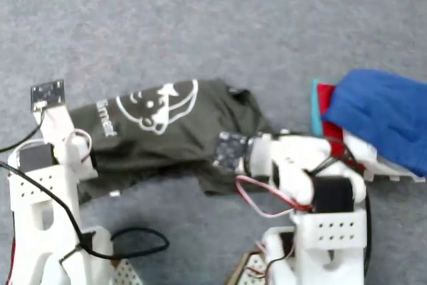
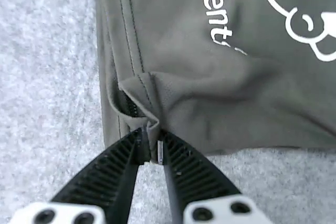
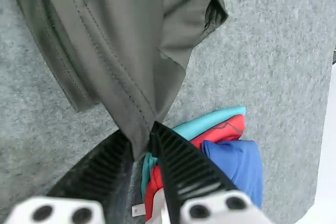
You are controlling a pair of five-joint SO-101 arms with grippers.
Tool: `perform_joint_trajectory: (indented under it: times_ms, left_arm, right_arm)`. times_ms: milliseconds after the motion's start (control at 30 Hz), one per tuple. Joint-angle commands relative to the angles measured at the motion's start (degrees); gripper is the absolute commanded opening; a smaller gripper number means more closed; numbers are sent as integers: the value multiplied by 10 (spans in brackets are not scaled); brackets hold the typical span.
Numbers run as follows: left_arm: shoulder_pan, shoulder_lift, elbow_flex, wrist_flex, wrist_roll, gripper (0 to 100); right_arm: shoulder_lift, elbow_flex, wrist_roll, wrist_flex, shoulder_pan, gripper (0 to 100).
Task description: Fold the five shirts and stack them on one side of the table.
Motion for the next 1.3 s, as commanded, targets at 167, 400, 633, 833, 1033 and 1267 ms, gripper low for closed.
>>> perform_joint_trajectory:
  times_ms: [167,400,633,833,1033,1267]
  left_arm:
    - [2,-12,55,5,-5,19]
    - [-7,-7,61,5,-56,19]
    - [-18,-7,71,-18,-59,19]
    - [-17,-7,72,-19,-61,19]
    - [-18,-7,69,4,-173,71]
    - [-26,-13,-17,89,-256,193]
  right_arm:
    - [-9,7,27,8,15,5]
    - [-9,34,73,37,13,5]
    - [-9,57,78,39,12,5]
    - [-9,94,117,35,13,8]
    - [-9,92,128,40,16,144]
    - [-7,-13,139,96,15,224]
